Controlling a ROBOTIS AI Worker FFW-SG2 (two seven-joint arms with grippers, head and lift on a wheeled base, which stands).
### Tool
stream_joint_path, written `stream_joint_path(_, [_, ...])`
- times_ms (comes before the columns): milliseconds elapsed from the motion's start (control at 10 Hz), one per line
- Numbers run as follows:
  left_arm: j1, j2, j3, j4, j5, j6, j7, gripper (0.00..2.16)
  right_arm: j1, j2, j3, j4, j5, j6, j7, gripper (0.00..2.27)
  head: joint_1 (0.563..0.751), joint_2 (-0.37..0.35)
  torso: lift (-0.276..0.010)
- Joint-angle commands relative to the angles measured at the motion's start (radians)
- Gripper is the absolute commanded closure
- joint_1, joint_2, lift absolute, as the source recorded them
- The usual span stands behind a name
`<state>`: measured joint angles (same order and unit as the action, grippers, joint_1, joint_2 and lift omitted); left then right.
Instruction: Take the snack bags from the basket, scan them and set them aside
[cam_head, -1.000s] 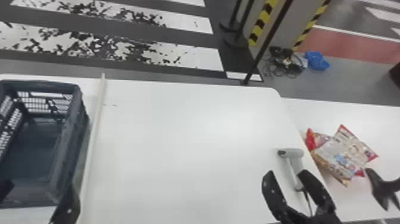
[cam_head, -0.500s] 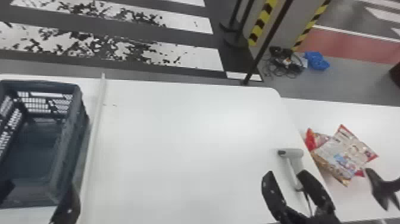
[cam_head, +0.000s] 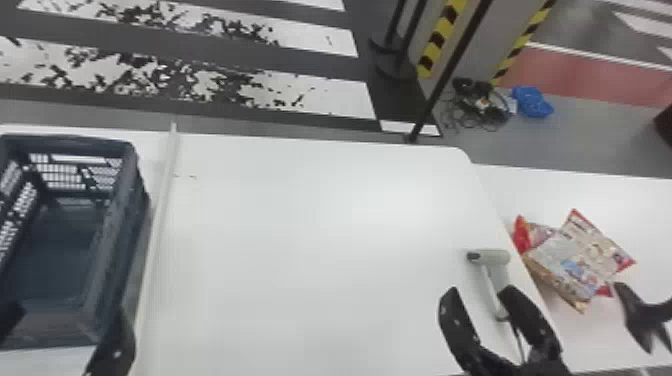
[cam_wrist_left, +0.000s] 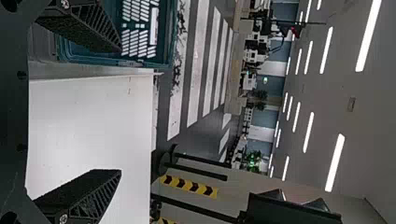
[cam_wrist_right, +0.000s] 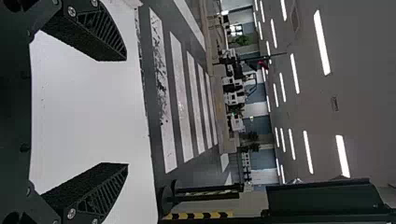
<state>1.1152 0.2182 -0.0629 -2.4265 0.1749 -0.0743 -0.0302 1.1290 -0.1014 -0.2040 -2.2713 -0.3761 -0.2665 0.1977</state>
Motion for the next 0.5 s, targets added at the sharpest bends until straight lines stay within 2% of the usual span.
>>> stream_joint_path(0, [-0.002,0.000,0.000,0.003,0.005,0.000,0.000,0.07,0.000,0.000,0.000,0.003,-0.001,-0.007,0.000,0.13,0.695,-0.264,-0.075])
stream_joint_path(400, [-0.003,0.000,0.000,0.004,0.008,0.003,-0.004,0.07,0.000,-0.001,0.000,0.006,-0.007,-0.019,0.006,0.13,0.695,-0.266,-0.075])
